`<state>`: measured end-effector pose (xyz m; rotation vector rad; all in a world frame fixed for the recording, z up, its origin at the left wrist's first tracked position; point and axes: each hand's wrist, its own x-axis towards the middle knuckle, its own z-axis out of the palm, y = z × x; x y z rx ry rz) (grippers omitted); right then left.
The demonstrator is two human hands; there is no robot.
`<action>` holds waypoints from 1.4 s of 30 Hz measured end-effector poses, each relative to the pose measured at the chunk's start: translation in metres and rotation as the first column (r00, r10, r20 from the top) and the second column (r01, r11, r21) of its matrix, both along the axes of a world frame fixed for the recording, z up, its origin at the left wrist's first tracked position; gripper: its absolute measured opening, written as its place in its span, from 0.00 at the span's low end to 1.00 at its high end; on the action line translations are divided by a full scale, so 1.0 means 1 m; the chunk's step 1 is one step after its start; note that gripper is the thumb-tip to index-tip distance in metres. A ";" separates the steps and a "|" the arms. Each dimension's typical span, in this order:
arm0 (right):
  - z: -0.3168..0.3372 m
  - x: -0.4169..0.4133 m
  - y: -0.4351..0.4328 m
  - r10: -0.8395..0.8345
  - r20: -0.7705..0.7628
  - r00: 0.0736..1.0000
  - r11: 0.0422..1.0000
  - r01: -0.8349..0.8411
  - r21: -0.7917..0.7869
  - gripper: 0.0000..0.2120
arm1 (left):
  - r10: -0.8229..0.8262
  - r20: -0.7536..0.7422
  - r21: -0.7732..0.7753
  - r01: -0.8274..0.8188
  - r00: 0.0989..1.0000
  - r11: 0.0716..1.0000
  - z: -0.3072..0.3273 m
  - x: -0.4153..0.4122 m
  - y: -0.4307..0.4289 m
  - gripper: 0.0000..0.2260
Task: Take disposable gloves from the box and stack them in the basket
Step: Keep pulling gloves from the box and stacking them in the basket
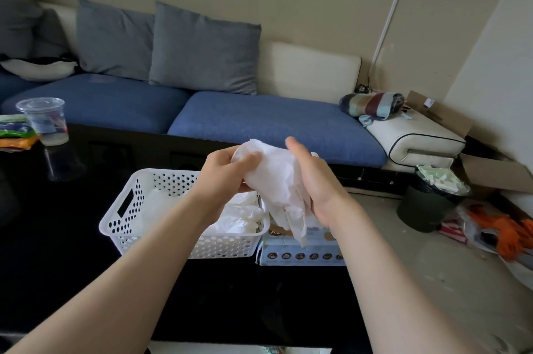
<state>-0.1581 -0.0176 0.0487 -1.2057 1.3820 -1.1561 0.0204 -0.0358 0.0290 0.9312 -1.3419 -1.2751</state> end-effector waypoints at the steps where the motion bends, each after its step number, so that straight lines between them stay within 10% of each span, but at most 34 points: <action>1: -0.001 0.002 0.001 0.040 -0.052 0.998 0.999 -0.041 -0.016 0.20 | 0.031 0.028 0.002 -0.031 0.999 1.000 -0.001 0.004 -0.001 0.09; 20: -0.012 0.022 -0.007 0.213 -0.381 0.900 0.974 -0.225 0.013 0.12 | 0.370 0.133 -0.138 -0.352 0.919 0.926 0.005 0.047 -0.009 0.20; 32: -0.002 0.020 -0.005 0.147 -0.279 0.949 0.979 -0.100 0.175 0.16 | 0.100 0.049 0.157 -0.107 0.994 0.982 0.015 0.049 0.006 0.09; 36: -0.018 0.028 -0.012 0.016 -0.566 0.824 0.999 -0.032 -0.018 0.11 | 0.151 0.254 0.169 -0.198 0.955 0.966 0.011 0.058 0.005 0.10; 42: -0.042 0.045 -0.029 -0.182 -0.709 0.682 0.964 -0.020 -0.266 0.05 | 0.293 0.702 -0.070 -0.346 0.649 0.936 -0.007 0.077 -0.005 0.12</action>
